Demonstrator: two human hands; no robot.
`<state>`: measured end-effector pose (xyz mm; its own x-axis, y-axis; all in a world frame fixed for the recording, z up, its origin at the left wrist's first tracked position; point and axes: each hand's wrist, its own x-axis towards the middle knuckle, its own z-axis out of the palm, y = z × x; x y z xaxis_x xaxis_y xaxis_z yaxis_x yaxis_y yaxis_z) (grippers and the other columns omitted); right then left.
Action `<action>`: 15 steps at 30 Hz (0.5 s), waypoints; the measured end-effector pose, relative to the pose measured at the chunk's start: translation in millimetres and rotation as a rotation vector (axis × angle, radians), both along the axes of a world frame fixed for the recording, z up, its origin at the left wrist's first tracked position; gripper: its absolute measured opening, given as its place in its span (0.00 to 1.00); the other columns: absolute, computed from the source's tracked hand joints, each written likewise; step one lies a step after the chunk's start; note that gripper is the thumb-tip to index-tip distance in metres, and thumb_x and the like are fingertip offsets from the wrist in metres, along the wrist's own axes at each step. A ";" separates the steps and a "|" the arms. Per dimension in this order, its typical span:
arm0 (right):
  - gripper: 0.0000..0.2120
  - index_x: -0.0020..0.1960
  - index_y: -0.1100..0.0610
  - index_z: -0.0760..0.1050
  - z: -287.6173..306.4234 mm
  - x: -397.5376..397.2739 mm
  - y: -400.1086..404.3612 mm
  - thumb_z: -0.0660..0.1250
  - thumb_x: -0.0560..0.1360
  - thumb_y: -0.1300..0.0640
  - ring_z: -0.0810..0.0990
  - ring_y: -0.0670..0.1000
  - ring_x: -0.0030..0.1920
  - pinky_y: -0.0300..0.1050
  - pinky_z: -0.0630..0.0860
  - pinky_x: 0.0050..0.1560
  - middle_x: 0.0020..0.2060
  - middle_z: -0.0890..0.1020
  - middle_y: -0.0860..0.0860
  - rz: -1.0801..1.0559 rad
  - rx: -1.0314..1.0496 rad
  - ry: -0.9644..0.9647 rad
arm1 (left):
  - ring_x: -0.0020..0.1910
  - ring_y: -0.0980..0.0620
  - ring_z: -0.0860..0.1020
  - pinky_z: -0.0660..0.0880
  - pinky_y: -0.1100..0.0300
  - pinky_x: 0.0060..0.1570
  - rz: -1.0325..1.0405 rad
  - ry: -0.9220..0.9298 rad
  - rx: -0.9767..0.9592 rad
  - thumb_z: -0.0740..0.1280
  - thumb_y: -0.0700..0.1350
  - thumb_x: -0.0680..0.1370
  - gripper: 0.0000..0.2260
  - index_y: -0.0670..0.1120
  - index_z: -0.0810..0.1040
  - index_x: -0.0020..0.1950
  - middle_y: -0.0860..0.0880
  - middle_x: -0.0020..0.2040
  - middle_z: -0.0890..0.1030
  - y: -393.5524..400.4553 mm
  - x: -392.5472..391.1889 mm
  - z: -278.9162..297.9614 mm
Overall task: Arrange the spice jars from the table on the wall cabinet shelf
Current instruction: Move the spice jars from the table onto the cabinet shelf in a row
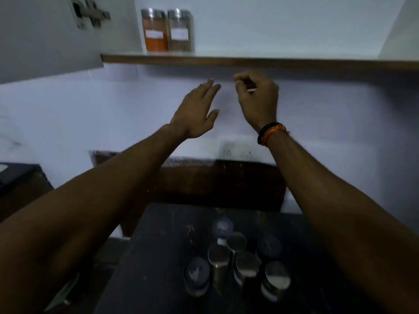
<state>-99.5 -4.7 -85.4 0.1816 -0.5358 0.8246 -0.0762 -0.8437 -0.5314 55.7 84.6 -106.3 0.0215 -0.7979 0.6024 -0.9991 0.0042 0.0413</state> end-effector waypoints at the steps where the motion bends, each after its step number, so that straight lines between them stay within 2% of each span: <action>1: 0.08 0.52 0.59 0.85 -19.5 -11.0 0.8 0.67 0.78 0.61 0.83 0.46 0.47 0.37 0.80 0.51 0.48 0.86 0.51 -0.014 0.043 0.026 | 0.79 0.39 0.57 0.57 0.46 0.77 -0.043 0.035 0.054 0.62 0.48 0.82 0.29 0.41 0.57 0.80 0.39 0.80 0.57 3.1 -9.8 -19.8; 5: 0.07 0.50 0.58 0.85 -95.5 -49.9 3.5 0.68 0.78 0.62 0.84 0.48 0.48 0.42 0.81 0.54 0.46 0.87 0.50 -0.045 0.246 0.147 | 0.78 0.40 0.59 0.56 0.50 0.77 -0.093 0.209 0.251 0.66 0.43 0.79 0.31 0.40 0.58 0.80 0.38 0.79 0.60 10.4 -40.9 -94.9; 8: 0.07 0.49 0.57 0.85 -154.1 -74.4 8.6 0.69 0.77 0.62 0.83 0.48 0.45 0.42 0.80 0.52 0.45 0.87 0.51 -0.049 0.366 0.295 | 0.74 0.40 0.66 0.62 0.47 0.74 -0.087 0.289 0.415 0.68 0.43 0.78 0.31 0.41 0.61 0.78 0.38 0.76 0.66 14.9 -61.6 -148.6; 11: 0.06 0.50 0.55 0.85 -213.2 -99.4 15.2 0.69 0.78 0.61 0.84 0.50 0.47 0.41 0.78 0.49 0.47 0.87 0.51 -0.064 0.504 0.472 | 0.74 0.41 0.66 0.63 0.48 0.73 -0.090 0.353 0.575 0.68 0.43 0.77 0.30 0.43 0.62 0.78 0.40 0.75 0.67 19.6 -84.9 -198.1; 15: 0.08 0.49 0.56 0.85 -278.2 -131.6 26.1 0.67 0.78 0.61 0.83 0.54 0.48 0.44 0.77 0.49 0.47 0.86 0.53 -0.103 0.660 0.653 | 0.71 0.42 0.69 0.67 0.49 0.69 -0.107 0.461 0.711 0.67 0.42 0.78 0.28 0.44 0.63 0.77 0.41 0.73 0.69 26.1 -117.5 -253.9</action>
<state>-231.2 21.4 -363.6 0.4270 -0.8989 0.0985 -0.5867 -0.3583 -0.7262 -61.7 110.7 -360.2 0.0441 -0.9947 -0.0930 -0.8773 -0.0831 0.4728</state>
